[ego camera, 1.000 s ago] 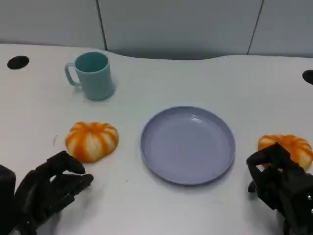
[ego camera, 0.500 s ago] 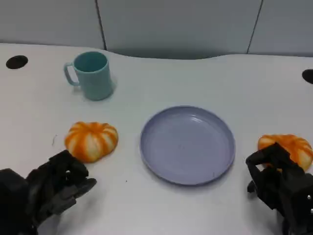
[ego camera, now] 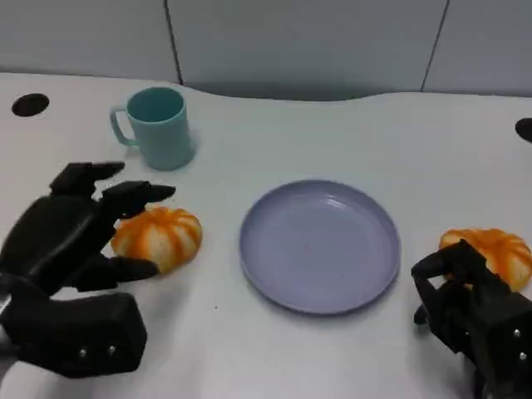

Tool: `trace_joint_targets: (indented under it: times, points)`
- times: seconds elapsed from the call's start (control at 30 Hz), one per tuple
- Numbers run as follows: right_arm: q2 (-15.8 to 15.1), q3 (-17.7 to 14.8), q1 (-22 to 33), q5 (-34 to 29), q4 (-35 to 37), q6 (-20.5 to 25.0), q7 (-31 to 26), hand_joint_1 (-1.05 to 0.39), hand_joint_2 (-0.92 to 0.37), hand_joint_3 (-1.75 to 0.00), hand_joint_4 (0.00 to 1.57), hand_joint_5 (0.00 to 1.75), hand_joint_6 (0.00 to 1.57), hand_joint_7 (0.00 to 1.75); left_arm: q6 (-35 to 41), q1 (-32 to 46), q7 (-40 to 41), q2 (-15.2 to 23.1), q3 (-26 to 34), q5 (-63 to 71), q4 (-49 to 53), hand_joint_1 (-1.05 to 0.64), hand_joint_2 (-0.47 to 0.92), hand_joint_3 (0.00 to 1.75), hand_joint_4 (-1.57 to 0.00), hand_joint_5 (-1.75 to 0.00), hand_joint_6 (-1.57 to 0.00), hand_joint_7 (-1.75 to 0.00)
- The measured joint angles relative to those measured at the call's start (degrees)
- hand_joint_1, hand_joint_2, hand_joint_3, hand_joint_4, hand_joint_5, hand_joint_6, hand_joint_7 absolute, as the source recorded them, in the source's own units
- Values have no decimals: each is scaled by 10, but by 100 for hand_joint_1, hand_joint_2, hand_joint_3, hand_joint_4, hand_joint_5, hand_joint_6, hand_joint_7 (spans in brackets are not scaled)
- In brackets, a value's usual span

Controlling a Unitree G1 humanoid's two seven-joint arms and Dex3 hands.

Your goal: Grasp the bread from the table and place it into the plate.

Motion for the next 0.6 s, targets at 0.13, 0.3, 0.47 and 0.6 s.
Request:
trace_joint_targets:
  times: [0.13, 0.3, 0.47, 0.6]
  points:
    - [1, 2, -2, -1, 3, 0, -2, -25, -92, -42, 60, 175, 35, 168, 42, -52, -16, 24, -44, 65, 9, -79, 90, 2, 0, -2, -10, 0]
    - [3, 3, -3, -1, 4, -1, -2, -25, -92, -41, 61, 175, 36, 168, 49, -128, -41, 26, -98, 76, 98, -83, 91, 1, 0, 0, -1, 0]
    - [2, 4, -3, -1, 7, -3, -4, -24, -92, -41, 60, 175, 36, 167, 49, -222, -91, 12, -138, 54, 232, -84, 89, 0, 0, 0, 0, 0]
    - [2, 7, -5, -5, 7, -2, -5, -25, -92, -42, 61, 175, 36, 167, 72, -320, -148, -30, -173, 43, 381, -83, 83, 0, 0, 0, -2, -1]
